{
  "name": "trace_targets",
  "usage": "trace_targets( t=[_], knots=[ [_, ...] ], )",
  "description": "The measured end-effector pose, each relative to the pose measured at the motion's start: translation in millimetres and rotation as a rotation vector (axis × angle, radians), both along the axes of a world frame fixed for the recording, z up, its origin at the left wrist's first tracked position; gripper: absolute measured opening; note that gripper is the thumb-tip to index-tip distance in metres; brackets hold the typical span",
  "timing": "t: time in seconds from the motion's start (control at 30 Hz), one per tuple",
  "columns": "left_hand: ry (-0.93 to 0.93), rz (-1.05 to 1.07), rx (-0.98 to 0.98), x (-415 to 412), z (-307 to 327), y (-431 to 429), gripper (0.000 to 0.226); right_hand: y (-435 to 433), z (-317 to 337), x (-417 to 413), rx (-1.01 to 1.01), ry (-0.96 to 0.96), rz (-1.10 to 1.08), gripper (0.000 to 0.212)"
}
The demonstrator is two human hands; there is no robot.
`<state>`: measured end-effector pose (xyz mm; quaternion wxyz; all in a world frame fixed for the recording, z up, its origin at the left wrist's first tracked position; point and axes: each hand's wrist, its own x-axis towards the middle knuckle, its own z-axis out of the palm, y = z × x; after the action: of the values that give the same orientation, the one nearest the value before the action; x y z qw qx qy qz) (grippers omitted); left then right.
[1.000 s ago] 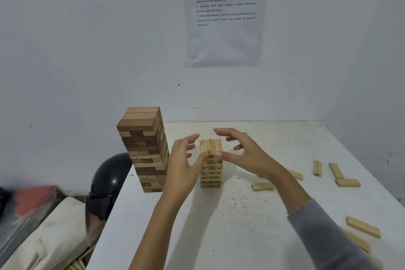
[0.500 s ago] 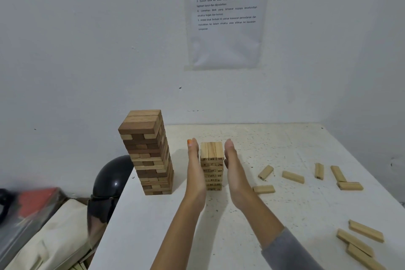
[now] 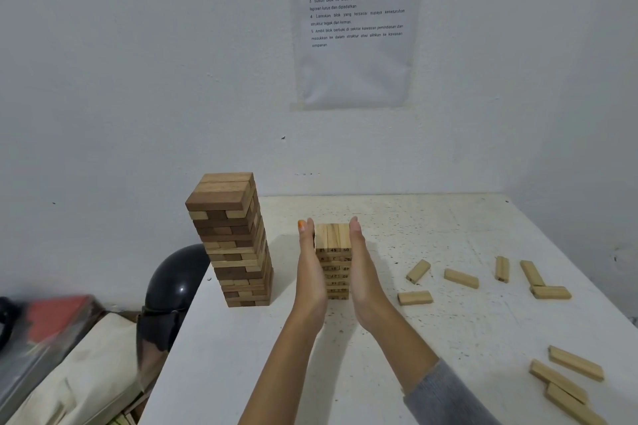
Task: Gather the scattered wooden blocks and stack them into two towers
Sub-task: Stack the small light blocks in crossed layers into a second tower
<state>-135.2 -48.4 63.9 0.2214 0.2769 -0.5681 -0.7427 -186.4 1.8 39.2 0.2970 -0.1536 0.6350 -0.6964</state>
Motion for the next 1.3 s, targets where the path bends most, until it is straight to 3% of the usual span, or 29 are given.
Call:
trace_targets(
  t=[0.13,0.4,0.63,0.87,1.0,1.17,1.3],
  knots=[
    [-0.026,-0.004,-0.010,-0.3,-1.2,2.2,0.056,-3.2,3.1,3.6,-0.019,-0.016,0.001,0.063],
    [-0.005,0.020,-0.081,11.6,14.7,8.3,0.038,8.3,14.6,5.5,-0.007,0.017,-0.032,0.053],
    [0.077,0.145,-0.333,21.5,24.2,11.4,0.054,42.3,23.4,-9.9,0.001,0.075,-0.222,0.055],
    [0.244,-0.082,-0.361,4.0,45.7,45.7,0.067,78.4,38.3,-22.4,-0.144,0.144,-0.300,0.041],
    [0.240,-0.192,-0.343,-10.1,43.7,64.4,0.045,99.9,37.1,-36.6,-0.156,0.144,-0.355,0.032],
    [0.201,-0.225,-0.282,-22.1,26.5,75.6,0.028,133.5,21.3,-57.5,-0.015,0.184,-0.401,0.028],
    [0.066,-0.256,-0.558,-34.6,-9.5,71.5,0.018,150.7,-11.0,-78.4,0.184,0.319,-0.445,0.029]
  ],
)
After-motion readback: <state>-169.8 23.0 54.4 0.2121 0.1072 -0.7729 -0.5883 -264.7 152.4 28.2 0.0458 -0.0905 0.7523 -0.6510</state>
